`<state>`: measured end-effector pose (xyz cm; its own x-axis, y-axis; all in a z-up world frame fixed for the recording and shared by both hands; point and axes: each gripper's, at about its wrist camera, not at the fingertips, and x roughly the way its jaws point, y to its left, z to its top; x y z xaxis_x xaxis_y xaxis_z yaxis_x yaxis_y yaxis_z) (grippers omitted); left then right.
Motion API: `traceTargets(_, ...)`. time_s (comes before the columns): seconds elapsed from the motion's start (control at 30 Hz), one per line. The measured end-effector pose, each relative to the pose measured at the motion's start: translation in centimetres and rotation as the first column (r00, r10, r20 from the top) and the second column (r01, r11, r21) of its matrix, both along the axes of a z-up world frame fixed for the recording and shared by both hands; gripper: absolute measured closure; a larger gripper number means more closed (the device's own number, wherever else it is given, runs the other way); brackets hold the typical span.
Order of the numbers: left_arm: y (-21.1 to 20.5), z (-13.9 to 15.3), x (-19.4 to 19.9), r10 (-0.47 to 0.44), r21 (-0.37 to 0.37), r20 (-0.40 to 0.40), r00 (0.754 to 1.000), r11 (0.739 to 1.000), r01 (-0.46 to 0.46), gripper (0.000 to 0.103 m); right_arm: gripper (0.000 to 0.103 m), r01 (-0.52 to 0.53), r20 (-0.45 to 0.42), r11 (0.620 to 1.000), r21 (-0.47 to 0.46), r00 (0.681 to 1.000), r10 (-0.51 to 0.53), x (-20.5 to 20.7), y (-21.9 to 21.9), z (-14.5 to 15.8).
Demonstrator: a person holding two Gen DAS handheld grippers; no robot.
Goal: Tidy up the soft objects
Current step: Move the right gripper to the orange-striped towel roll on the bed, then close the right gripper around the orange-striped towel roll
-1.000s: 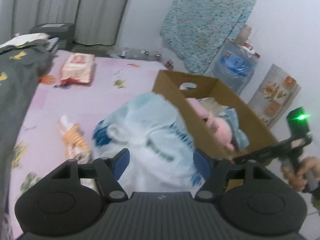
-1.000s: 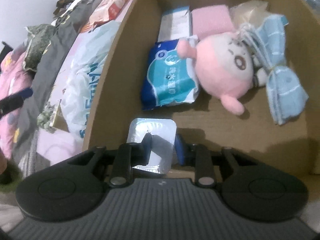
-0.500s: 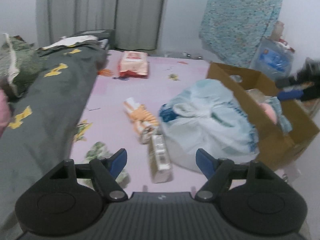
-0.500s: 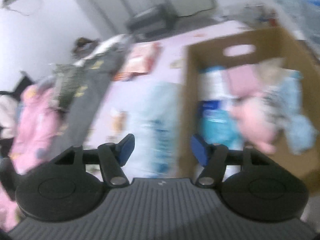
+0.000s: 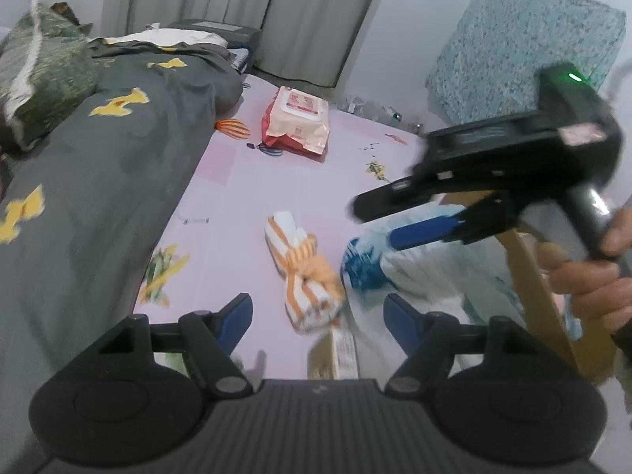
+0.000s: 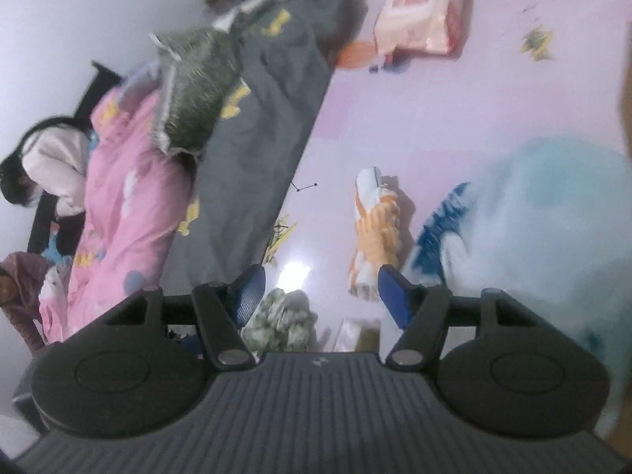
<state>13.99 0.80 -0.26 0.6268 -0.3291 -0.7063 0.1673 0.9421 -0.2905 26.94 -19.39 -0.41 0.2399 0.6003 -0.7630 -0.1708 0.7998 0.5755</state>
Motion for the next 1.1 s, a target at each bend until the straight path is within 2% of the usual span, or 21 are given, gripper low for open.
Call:
traceTargets(0.13,-0.6,-2.1,4.4,-0.022,-0.004,-0.082,0.996,1.000,0.022,0.031,0.040,-0.020,-0.055,0.998,-0.066,0.998,0.017,4.4,2.5,-2.8)
traceTargets(0.33,-1.3,-5.8,8.2,-0.043,-0.024,-0.204,0.978,0.999,0.039,0.043,0.046,-0.049,-0.135,0.992,-0.114,0.990,0.034,7.8,4.4,-7.3)
traceTargets(0.6,-2.1,-7.3,10.0,-0.074,-0.034,-0.237,0.969,0.997,0.067,0.052,0.061,-0.053,-0.217,0.995,-0.082,0.976,0.034,8.6,4.1,-10.7)
traceTargets(0.77,-2.2,-7.9,10.7,-0.071,-0.042,-0.245,0.967,0.997,0.063,0.054,0.064,-0.028,-0.220,0.999,-0.030,0.975,0.021,8.6,3.5,-11.1)
traceTargets(0.9,-2.2,-7.2,10.5,-0.069,-0.026,-0.220,0.973,0.998,0.065,0.054,0.065,0.005,-0.224,1.000,0.004,0.975,-0.004,8.6,3.2,-11.0)
traceTargets(1.1,-1.7,-4.0,9.3,-0.059,-0.017,-0.144,0.988,0.998,0.058,0.054,0.065,0.012,-0.157,0.999,0.038,0.988,-0.006,7.8,3.1,-7.7)
